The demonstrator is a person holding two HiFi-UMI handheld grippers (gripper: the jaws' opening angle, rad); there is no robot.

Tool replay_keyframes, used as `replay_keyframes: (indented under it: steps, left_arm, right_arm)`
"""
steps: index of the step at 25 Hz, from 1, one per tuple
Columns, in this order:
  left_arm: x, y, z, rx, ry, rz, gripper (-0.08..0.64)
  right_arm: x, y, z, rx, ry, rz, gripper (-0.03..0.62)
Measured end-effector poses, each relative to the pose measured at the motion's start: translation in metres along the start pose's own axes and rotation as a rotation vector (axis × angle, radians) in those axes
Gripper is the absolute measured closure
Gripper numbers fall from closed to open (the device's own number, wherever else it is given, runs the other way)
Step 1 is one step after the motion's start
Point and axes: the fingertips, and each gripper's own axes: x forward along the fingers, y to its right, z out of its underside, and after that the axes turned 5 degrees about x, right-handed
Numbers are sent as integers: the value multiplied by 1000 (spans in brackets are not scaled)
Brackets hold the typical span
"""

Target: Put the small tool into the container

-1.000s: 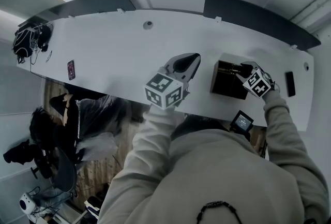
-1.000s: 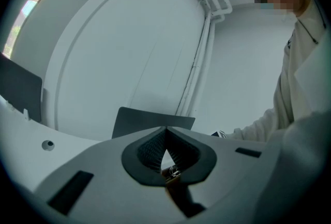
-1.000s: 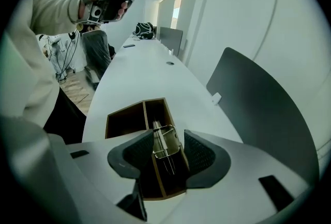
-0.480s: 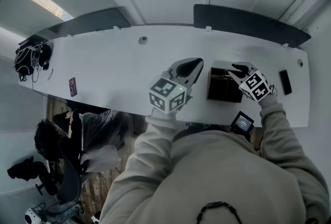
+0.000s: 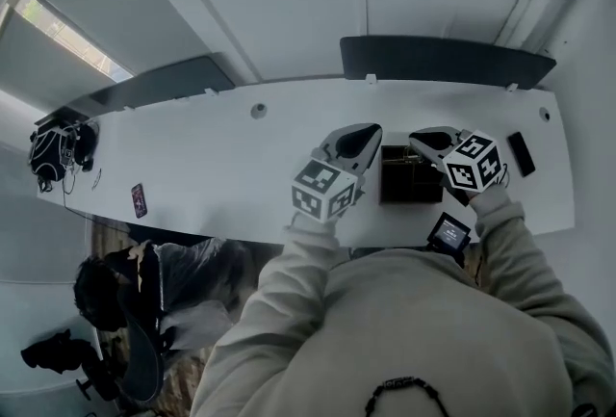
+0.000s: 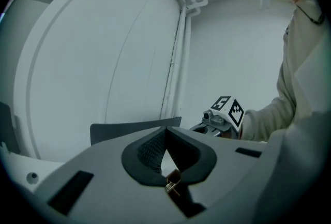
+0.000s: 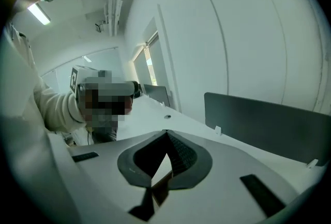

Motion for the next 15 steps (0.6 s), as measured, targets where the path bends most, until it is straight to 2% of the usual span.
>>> replay_keyframes:
  steps: [5,9,15]
  left_arm:
    - [2,-1,-5,-9,8,10,565]
    - [-2,0,-31,44,61,-18,565]
    - [3,9,-53,90,101,-2,565]
  right_arm:
    - [-11,1,-16,19,53,22,572]
    - [-19,7,-25,21,81,50,572]
    - [-44,11,-41,20,155,79,572]
